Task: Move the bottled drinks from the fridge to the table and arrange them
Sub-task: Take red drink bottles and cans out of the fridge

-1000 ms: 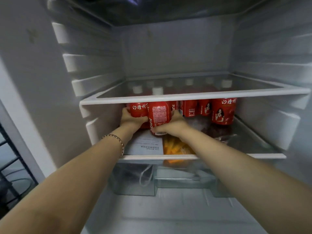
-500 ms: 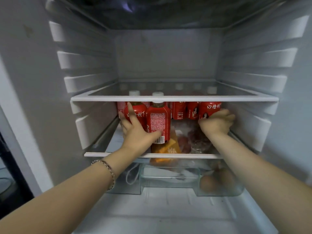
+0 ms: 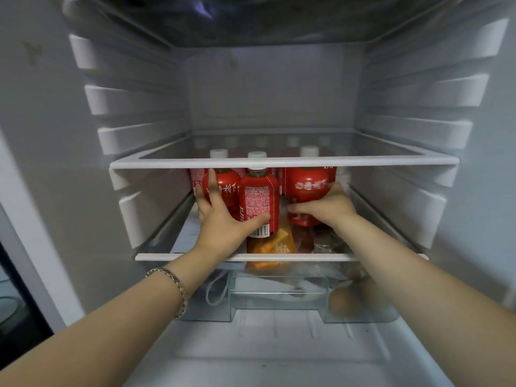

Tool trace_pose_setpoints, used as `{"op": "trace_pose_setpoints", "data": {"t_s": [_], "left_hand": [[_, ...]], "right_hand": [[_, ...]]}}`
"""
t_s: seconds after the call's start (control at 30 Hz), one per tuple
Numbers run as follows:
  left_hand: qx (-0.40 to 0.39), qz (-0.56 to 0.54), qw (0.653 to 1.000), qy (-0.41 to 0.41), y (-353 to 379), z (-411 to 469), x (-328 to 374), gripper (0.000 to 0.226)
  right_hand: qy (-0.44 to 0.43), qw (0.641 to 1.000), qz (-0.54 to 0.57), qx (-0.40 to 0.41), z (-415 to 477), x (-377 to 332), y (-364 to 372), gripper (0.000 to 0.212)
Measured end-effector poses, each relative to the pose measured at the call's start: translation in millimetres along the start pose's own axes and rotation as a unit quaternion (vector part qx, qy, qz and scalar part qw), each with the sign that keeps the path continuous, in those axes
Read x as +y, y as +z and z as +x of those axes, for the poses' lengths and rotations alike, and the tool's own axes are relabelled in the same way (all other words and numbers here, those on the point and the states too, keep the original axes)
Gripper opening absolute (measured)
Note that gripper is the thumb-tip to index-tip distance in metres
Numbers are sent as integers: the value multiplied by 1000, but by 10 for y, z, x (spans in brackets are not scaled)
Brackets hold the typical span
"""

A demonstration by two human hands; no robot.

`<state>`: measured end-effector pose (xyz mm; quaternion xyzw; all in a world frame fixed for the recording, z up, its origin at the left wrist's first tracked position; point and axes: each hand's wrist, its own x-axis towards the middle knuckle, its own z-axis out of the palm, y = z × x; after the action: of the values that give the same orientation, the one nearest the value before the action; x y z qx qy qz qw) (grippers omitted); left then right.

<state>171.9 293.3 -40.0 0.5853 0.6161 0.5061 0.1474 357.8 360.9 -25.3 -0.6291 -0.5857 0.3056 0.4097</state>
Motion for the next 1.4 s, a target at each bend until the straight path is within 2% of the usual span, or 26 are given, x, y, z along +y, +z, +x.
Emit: {"op": "trace_pose_setpoints", "data": {"t_s": [0.07, 0.1, 0.13, 0.2, 0.27, 0.37, 0.43, 0.5, 0.67, 0.77, 0.87, 1.0, 1.13, 1.23, 1.27, 1.4], "left_hand": [[-3, -11, 1000, -2, 7, -4, -15, 128], [-15, -16, 1000, -4, -5, -4, 0, 125], [-32, -20, 999, -6, -24, 7, 3, 119], [-74, -28, 997, -2, -75, 57, 16, 99], [-117, -29, 993, -9, -142, 130, 8, 90], [-177, -25, 984, -5, -264, 201, 0, 103], [-205, -46, 978, 9, -341, 187, -7, 107], [-222, -102, 969, 18, -379, 137, -32, 103], [-259, -161, 952, -1, -415, 70, -104, 122], [-279, -172, 944, -20, -416, 59, -83, 123], [-264, -182, 947, -25, -392, 49, -101, 123], [-236, -194, 952, -25, -359, -18, -84, 125], [-210, -191, 958, -23, -354, -100, -67, 121], [-146, -195, 969, -41, -340, -145, -26, 97], [-125, -196, 971, -50, -338, -142, -20, 96], [-117, -211, 969, -52, -355, -132, -3, 112]], "right_hand": [[-33, 987, 90, -126, -153, -57, -54, 68], [-41, 973, 136, -182, -195, -73, -88, 66], [-45, 961, 170, -213, -214, -71, -111, 76], [-64, 958, 180, -213, -202, -62, -67, 96], [-91, 968, 144, -182, -206, -72, 36, 98], [-108, 969, 139, -172, -226, -110, 166, 113], [-121, 968, 129, -180, -217, -120, 221, 115], [-129, 962, 140, -197, -211, -125, 264, 103], [-151, 943, 180, -235, -221, -116, 280, 61], [-146, 936, 203, -248, -253, -127, 279, 64], [-143, 933, 212, -253, -262, -132, 280, 80], [-160, 928, 223, -253, -307, -113, 233, 54], [-167, 923, 237, -252, -338, -88, 213, 38], [-168, 924, 235, -253, -359, -99, 219, 40], [-168, 923, 235, -253, -366, -106, 222, 42], [-162, 920, 245, -261, -380, -118, 227, 46]]}}
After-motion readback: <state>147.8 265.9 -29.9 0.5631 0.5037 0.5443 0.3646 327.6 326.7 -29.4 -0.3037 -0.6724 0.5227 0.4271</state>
